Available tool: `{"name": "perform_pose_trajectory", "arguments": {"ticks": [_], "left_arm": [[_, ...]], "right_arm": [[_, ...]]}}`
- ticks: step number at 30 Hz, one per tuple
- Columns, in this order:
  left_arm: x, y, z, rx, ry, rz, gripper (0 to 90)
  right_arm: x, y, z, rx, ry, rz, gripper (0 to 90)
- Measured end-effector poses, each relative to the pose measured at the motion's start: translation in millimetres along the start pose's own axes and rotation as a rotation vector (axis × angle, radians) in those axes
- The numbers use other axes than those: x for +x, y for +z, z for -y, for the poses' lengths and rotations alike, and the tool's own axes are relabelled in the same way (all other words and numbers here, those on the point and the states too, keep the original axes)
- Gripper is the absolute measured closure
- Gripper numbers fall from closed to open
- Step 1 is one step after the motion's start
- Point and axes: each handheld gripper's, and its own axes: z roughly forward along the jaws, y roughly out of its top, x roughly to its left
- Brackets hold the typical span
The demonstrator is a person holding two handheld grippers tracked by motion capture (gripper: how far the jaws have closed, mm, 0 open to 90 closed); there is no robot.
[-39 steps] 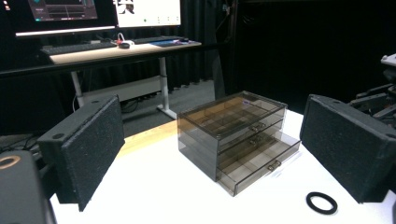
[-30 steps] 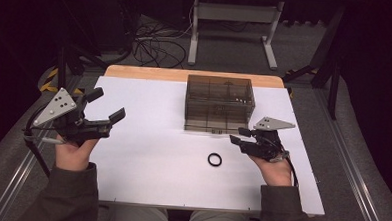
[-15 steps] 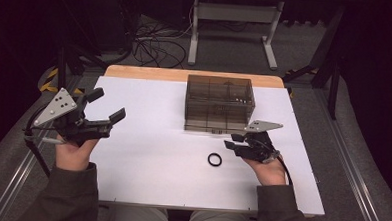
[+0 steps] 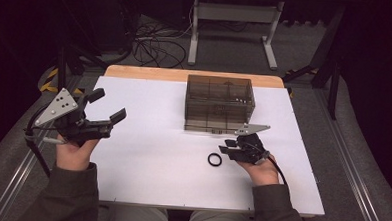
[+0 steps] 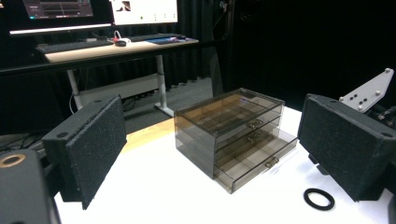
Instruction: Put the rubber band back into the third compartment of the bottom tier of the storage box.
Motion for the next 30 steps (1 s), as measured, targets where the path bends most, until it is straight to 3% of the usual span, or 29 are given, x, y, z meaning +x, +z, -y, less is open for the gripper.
{"name": "perform_pose_trajectory", "arguments": {"ticks": [30], "left_arm": [[1.3,2.9,2.0,0.01,-0.005,0.011,8.8]], "right_arm": [[3.2,29.7,10.0,0.097,-0.01,-0.019,72.9]]}}
